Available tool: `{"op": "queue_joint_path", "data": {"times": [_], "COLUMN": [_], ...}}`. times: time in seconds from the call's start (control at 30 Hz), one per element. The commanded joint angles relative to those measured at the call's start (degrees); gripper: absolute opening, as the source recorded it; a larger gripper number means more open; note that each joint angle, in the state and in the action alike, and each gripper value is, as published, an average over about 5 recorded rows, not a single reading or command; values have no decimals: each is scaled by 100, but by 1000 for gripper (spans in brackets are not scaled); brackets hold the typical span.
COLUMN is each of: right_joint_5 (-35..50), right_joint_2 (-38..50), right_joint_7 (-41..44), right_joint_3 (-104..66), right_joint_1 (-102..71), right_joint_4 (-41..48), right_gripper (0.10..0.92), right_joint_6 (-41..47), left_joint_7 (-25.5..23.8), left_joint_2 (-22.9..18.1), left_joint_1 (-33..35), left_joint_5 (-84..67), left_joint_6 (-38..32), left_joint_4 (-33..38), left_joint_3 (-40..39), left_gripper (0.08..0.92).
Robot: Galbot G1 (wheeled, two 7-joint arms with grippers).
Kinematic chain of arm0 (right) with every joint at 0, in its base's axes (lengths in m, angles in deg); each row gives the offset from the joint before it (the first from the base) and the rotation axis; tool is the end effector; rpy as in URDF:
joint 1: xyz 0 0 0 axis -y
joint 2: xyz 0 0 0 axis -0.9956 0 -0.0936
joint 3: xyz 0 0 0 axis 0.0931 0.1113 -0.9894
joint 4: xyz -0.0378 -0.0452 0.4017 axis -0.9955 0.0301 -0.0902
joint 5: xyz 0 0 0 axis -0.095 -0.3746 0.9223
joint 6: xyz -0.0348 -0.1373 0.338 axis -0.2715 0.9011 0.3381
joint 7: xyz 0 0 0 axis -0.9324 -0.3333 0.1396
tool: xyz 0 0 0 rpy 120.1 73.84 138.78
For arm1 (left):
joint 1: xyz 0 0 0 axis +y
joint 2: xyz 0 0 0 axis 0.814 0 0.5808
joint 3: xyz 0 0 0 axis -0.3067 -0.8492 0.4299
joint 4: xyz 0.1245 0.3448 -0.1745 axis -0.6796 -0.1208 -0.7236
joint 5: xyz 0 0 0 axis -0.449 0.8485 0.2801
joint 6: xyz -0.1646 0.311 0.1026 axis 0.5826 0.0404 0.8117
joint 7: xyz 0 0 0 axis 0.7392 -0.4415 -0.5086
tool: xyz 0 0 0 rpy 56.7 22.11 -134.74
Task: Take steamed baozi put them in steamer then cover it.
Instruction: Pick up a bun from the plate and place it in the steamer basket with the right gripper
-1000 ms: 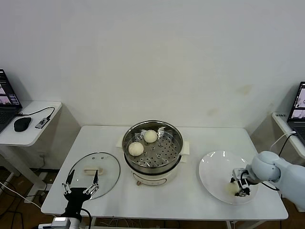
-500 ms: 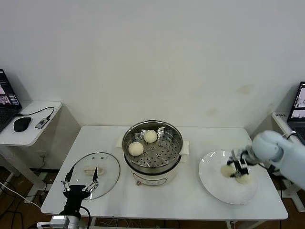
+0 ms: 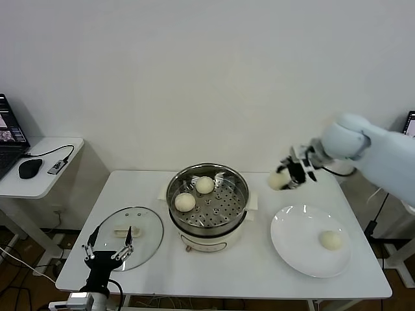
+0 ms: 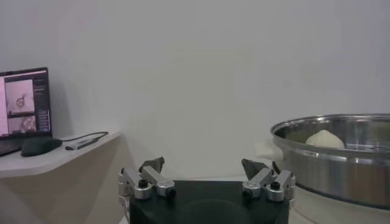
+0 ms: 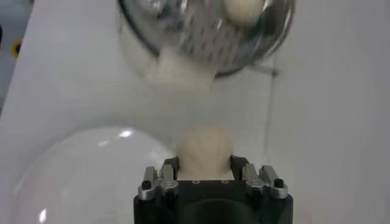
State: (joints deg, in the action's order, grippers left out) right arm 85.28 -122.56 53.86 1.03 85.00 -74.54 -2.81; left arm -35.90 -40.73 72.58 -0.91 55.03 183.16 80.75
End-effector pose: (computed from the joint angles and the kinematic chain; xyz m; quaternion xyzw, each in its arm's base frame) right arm 0.5394 -0.0848 -0.0142 0.5222 -0.5551 0.6001 0.2430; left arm 0.1288 0.0862 -0.3509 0.0297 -0.9974 -0.0611 0.0225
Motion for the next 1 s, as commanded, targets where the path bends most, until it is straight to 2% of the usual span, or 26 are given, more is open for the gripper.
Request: {"op": "queue_joint_path", "data": {"times": [0.03, 0.2, 0.5, 0.77, 1.0], "right_joint_5": [733, 495, -703, -1474, -1835], "right_joint_2": [-1195, -1707, -2486, -2885, -2974], "right_joint_7": [-203, -353, -448, -453, -412], "right_joint_3": [755, 1040, 1259, 1346, 1374], "right_joint_1": [871, 600, 152, -54, -196], "right_joint_4": [25, 50, 533, 883, 984], "right_gripper": [540, 543, 543, 544, 551], "right_joint_6": [-627, -1280, -2692, -3438, -3719], "left_joint_7": [-1, 1, 4, 13, 14], "left_joint_2": [-25, -68, -112, -153, -165], "left_joint_1": [9, 10, 30, 24, -2], "left_joint_5": [0, -4, -23, -27, -29], "left_joint_6": [1, 2, 5, -3, -3], "left_joint_4": [27, 35, 80, 97, 74], "left_joint_3": [28, 98, 218, 227, 217], "left_gripper": [823, 823, 823, 823, 823]}}
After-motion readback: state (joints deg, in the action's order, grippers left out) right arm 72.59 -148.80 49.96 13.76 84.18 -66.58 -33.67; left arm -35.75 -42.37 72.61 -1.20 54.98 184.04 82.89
